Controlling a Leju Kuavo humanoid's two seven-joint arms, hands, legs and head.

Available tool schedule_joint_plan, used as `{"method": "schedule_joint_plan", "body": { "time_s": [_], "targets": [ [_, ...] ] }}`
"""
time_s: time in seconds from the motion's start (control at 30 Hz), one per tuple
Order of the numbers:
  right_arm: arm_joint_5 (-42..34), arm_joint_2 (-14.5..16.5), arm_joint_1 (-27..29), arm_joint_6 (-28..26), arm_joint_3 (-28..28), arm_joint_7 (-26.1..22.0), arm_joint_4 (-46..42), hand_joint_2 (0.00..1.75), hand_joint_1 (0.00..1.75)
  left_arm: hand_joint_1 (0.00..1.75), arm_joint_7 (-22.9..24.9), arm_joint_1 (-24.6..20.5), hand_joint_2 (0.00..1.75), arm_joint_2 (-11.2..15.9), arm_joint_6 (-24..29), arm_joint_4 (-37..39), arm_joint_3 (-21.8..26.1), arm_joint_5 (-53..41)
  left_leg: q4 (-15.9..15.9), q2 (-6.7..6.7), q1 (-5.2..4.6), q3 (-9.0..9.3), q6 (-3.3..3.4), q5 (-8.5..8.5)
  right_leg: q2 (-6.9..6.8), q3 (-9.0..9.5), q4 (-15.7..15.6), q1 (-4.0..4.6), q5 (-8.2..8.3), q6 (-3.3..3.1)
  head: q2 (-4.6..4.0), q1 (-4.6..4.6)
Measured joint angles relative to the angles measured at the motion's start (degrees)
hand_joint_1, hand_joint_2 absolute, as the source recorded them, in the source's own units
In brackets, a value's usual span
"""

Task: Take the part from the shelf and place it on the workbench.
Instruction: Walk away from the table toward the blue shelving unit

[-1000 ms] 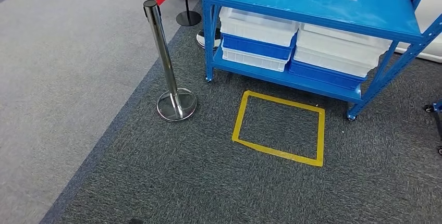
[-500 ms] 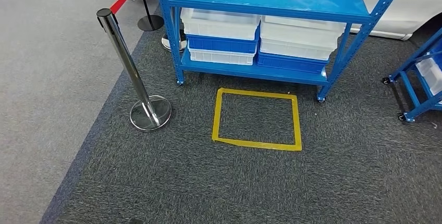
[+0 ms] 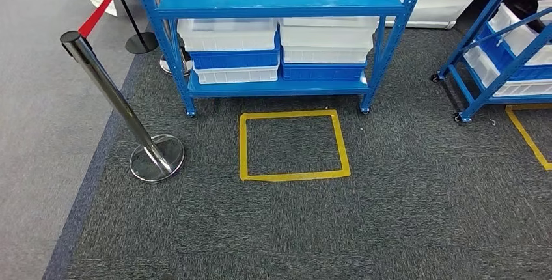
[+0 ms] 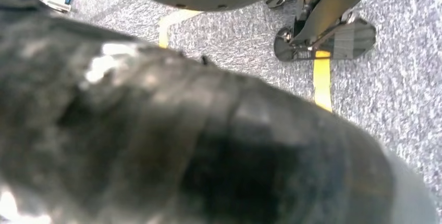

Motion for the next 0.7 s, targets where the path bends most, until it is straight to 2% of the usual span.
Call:
{"method": "schedule_joint_plan", "body": {
  "time_s": [0.07, 0.1, 0.13, 0.17, 0.2, 0.23, 0.27, 0.33, 0.37, 0.4, 0.43, 0.53, 0.6, 0.67, 0.7],
  "targets": [
    [0.3, 0.03, 0.1, -0.16, -0.03, 0.18, 0.0, 0.0, 0.0, 0.0, -0.21, -0.08, 0.0, -0.05, -0.19, 0.0, 0.01, -0.1, 1.85, -1.92, 0.16, -0.47, -0.52, -1.54, 0.75, 0.31, -0.55, -0.33, 0.23, -0.73, 0.0, -0.03],
    [0.46, 0.04, 0.07, -0.24, -0.03, 0.34, 0.0, 0.0, 0.0, 0.0, -0.36, -0.05, 0.0, -0.05, -0.38, 0.0, 0.01, -0.15, 4.43, -3.38, 0.27, -1.63, -0.65, -3.12, 1.03, 0.46, -0.75, -0.47, 0.31, -1.06, 0.0, -0.07],
    [0.62, 0.04, 0.03, -0.33, -0.04, 0.54, 0.0, 0.0, 0.0, 0.0, -0.53, 0.01, 0.0, -0.05, -0.63, 0.0, 0.01, -0.15, 8.23, -4.63, 0.27, -3.47, -0.7, -5.01, 1.31, 0.51, -0.8, -0.38, 0.28, -1.31, 0.0, -0.09],
    [0.76, 0.04, -0.02, -0.41, -0.04, 0.71, 0.0, 0.0, 0.0, 0.0, -0.68, 0.09, 0.0, -0.04, -0.95, 0.0, 0.02, -0.16, 12.41, -5.27, 0.27, -5.63, -0.72, -6.68, 1.65, 0.53, -0.77, -0.28, 0.22, -1.51, 0.0, -0.11],
    [0.92, 0.04, -0.05, -0.47, -0.05, 0.84, 0.0, 0.0, 0.0, 0.0, -0.81, 0.17, 0.0, -0.04, -1.25, 0.0, 0.02, -0.17, 15.58, -5.54, 0.27, -7.41, -0.72, -7.47, 2.05, 0.6, -0.72, -0.16, 0.13, -1.65, 0.0, -0.11],
    [1.07, 0.05, -0.06, -0.51, -0.05, 0.94, 0.0, 0.0, 0.0, 0.0, -0.92, 0.28, 0.0, -0.03, -1.54, 0.0, 0.02, -0.19, 17.07, -5.65, 0.26, -8.46, -0.68, -7.2, 2.47, 0.71, -0.66, -0.07, 0.03, -1.73, 0.0, -0.11],
    [1.22, 0.05, -0.06, -0.5, -0.05, 0.98, 0.0, 0.0, 0.0, 0.0, -0.98, 0.36, 0.0, -0.02, -1.78, 0.0, 0.02, -0.22, 15.89, -5.67, 0.26, -8.31, -0.55, -5.57, 2.86, 0.9, -0.61, 0.01, -0.12, -1.75, 0.0, -0.11],
    [1.42, 0.08, -0.04, -0.4, -0.05, 1.1, 0.02, 0.0, 0.0, 0.0, -1.07, 0.43, 0.0, 0.05, -2.11, 0.0, 0.02, -0.42, 8.37, -5.85, 0.15, -5.5, -0.03, -0.87, 3.44, 1.38, -0.51, 0.15, -0.5, -1.55, -0.01, -0.09],
    [1.47, 0.12, -0.07, -0.3, -0.05, 1.17, 0.03, 0.0, 0.0, 0.0, -1.1, 0.39, 0.0, 0.11, -2.23, 0.0, 0.02, -0.55, 4.47, -6.0, 0.06, -4.01, 0.26, 0.7, 3.67, 1.51, -0.42, 0.26, -0.76, -1.31, -0.01, -0.09],
    [1.5, 0.16, -0.12, -0.18, -0.04, 1.26, 0.05, 0.0, 0.0, 0.0, -1.13, 0.33, 0.0, 0.16, -2.33, 0.0, 0.02, -0.67, 1.9, -6.13, -0.07, -3.04, 0.54, 1.43, 3.8, 1.56, -0.43, 0.29, -0.9, -0.99, -0.01, -0.07],
    [1.54, 0.2, -0.16, -0.06, -0.04, 1.32, 0.07, 0.0, 0.0, 0.0, -1.15, 0.28, 0.0, 0.2, -2.39, 0.0, 0.01, -0.76, 0.6, -6.25, -0.16, -2.64, 0.81, 1.43, 3.86, 1.58, -0.22, 0.32, -0.83, -0.62, -0.01, -0.07],
    [1.67, 0.19, -0.14, 0.06, -0.05, 1.45, 0.07, 0.0, 0.0, 0.0, -1.17, 0.37, 0.0, 0.15, -2.48, 0.0, 0.02, -0.79, -0.3, -6.09, 0.0, -1.79, 1.69, 1.47, 3.64, 1.45, 0.98, 0.26, -0.72, 0.38, 0.0, -0.1],
    [1.77, 0.18, -0.16, 0.05, -0.04, 1.51, 0.07, 0.0, 0.0, 0.0, -1.15, 0.43, 0.0, 0.11, -2.5, 0.01, 0.04, -0.79, -0.51, -5.92, 0.2, -1.05, 2.13, 1.51, 3.1, -0.16, 4.51, 0.03, -2.91, 0.9, -0.01, -0.1],
    [1.86, 0.18, -0.21, 0.03, -0.03, 1.55, 0.07, 0.0, 0.0, 0.0, -1.14, 0.43, 0.0, 0.13, -2.52, 0.01, 0.04, -0.8, -0.5, -5.73, 0.21, -0.78, 2.23, 1.22, 2.75, -3.82, 11.34, -0.33, -6.21, 1.46, -0.01, -0.09],
    [1.89, 0.18, -0.2, 0.02, -0.03, 1.58, 0.07, 0.0, 0.0, 0.0, -1.14, 0.46, 0.0, 0.13, -2.53, 0.02, 0.04, -0.8, -0.48, -5.65, 0.22, -0.59, 2.18, 1.0, 2.69, -5.63, 14.27, -0.53, -7.22, 1.72, -0.01, -0.09]
  ]
}}
